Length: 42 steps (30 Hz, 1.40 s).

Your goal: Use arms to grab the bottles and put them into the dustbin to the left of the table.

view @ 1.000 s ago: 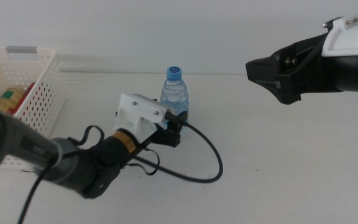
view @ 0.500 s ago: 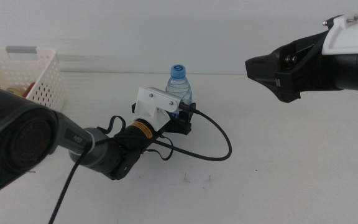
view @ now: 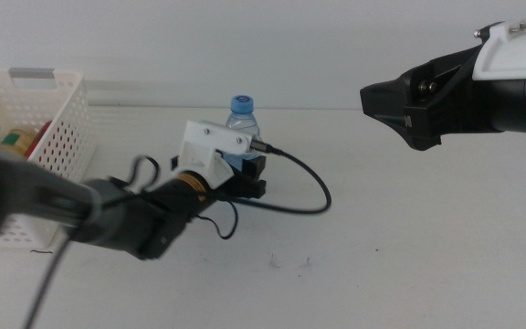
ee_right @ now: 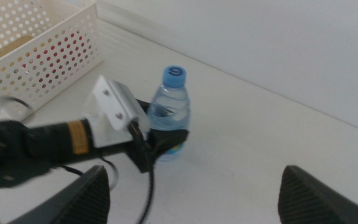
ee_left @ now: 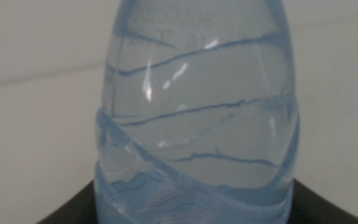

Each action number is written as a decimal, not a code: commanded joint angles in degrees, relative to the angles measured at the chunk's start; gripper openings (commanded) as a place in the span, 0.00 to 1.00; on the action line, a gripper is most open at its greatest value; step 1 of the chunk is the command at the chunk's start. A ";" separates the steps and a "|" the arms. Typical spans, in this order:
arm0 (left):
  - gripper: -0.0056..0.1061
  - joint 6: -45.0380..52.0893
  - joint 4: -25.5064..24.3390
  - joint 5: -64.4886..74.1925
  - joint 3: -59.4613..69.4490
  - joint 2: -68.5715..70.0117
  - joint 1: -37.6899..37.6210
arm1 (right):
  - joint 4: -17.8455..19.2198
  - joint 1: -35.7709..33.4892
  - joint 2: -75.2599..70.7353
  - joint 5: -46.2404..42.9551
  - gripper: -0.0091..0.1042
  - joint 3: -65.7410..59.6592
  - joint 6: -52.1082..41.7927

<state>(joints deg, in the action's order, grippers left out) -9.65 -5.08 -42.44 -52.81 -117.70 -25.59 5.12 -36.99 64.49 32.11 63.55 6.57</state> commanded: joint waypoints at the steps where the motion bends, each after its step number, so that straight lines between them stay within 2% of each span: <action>1: 0.03 -0.93 0.35 7.90 1.68 9.33 0.22 | 0.58 -0.08 -0.18 -0.56 0.88 0.43 -0.11; 6: 0.03 -0.93 -0.24 33.10 1.46 24.68 -0.14 | 0.58 -0.08 -0.18 -0.56 0.88 0.43 -0.11; 10: 0.03 -0.75 -5.03 40.12 1.46 33.35 -0.14 | 0.58 -0.08 -0.18 -0.56 0.88 0.43 -0.11; 15: 0.03 -0.65 -5.87 43.96 1.25 39.80 -0.14 | 0.58 -0.08 -0.18 -0.56 0.88 0.43 -0.11; 17: 0.03 0.23 -3.15 48.05 -0.19 41.03 1.39 | 0.58 -0.08 -0.18 -0.56 0.88 0.43 -0.11; 18: 0.03 3.48 0.24 51.81 -1.89 41.20 3.28 | 0.58 -0.08 -0.18 -0.56 0.88 0.43 -0.11; 20: 0.03 16.13 9.18 59.07 -6.67 41.32 8.48 | 0.58 -0.08 -0.18 -0.56 0.88 0.43 -0.11; 22: 0.03 29.65 20.81 68.08 -12.76 40.18 16.68 | 0.58 -0.08 -0.18 -0.56 0.88 0.43 -0.11; 24: 0.03 35.06 25.64 78.54 -19.04 38.14 23.79 | 0.58 -0.08 -0.18 -0.56 0.88 0.43 -0.11; 27: 0.03 35.25 25.94 94.08 -28.30 33.53 32.78 | 0.58 -0.08 -0.18 -0.56 0.88 0.43 -0.11; 29: 0.03 35.25 25.18 98.27 -32.39 30.43 36.60 | 0.58 -0.08 -0.18 -0.56 0.88 0.43 -0.11; 34: 0.03 35.24 24.02 98.03 -38.03 23.48 42.90 | 0.58 -0.08 -0.18 -0.56 0.88 0.43 -0.11; 42: 0.03 35.37 23.10 93.57 -38.53 15.60 45.00 | 0.58 -0.08 -0.18 -0.56 0.88 0.43 -0.11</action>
<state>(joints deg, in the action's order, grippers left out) 25.52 16.78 53.43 -90.31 -101.55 19.39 5.22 -36.99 64.49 31.99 63.55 6.57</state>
